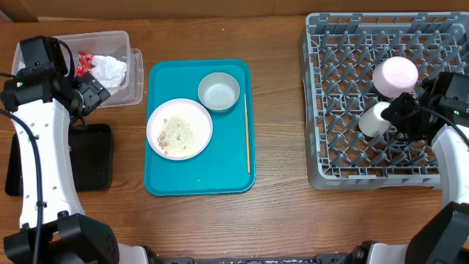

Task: Sort waste into correct bins and load items into the dishwasher
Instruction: 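Move the right gripper back to the grey bowl on the teal tray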

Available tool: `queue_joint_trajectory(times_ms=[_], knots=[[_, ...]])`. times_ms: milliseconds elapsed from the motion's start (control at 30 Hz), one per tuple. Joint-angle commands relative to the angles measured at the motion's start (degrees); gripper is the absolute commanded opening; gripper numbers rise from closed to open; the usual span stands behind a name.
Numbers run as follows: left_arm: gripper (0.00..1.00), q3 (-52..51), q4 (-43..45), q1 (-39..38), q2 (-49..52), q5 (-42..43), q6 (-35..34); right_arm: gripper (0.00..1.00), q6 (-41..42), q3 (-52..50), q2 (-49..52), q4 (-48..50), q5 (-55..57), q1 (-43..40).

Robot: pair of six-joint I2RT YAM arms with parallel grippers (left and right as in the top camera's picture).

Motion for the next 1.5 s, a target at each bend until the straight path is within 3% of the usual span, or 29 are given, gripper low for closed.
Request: queue_joint_trajectory(times_ms=[0, 233, 367, 467, 633, 667, 900, 1000, 1133, 1233, 1467], knots=[[1.0, -0.31, 0.09, -0.13, 0.44, -0.55, -0.61, 0.04, 1.16, -0.11, 1.79, 0.63, 2.93, 0.24], [1.0, -0.31, 0.09, -0.13, 0.44, -0.55, -0.61, 0.04, 2.58, 3.72, -1.27, -1.92, 0.55, 0.24], [1.0, -0.31, 0.09, -0.13, 0.44, -0.55, -0.61, 0.06, 1.51, 5.75, -6.54, -1.77, -10.32, 0.98], [1.0, -0.31, 0.09, -0.13, 0.44, -0.55, -0.61, 0.18, -0.02, 6.1, -10.6, 1.81, -20.59, 3.06], [1.0, -0.31, 0.09, -0.13, 0.44, -0.55, -0.61, 0.63, -0.04, 6.25, -14.25, 9.64, -24.0, 12.0], [1.0, -0.31, 0.09, -0.13, 0.44, -0.55, -0.61, 0.65, -0.04, 6.25, -14.27, 11.41, -23.67, 14.67], [1.0, -0.31, 0.09, -0.13, 0.44, -0.55, -0.61, 0.72, -0.04, 6.25, -8.41, 20.06, -2.12, 36.06], [1.0, -0.31, 0.09, -0.13, 0.44, -0.55, -0.61, 0.82, -0.74, 6.67, -2.45, 24.41, 5.77, 44.61], [1.0, -0.31, 0.09, -0.13, 0.44, -0.55, -0.59, 0.88, -3.82, 10.32, 8.85, 26.32, 12.87, 52.96], [1.0, -0.31, 0.09, -0.13, 0.44, -0.55, -0.61, 0.95, -7.67, 14.78, 17.4, 27.54, 16.22, 56.74], [1.0, -0.31, 0.09, -0.13, 0.44, -0.55, -0.61, 0.93, -14.12, 25.18, 29.09, 24.59, 19.43, 58.84]])
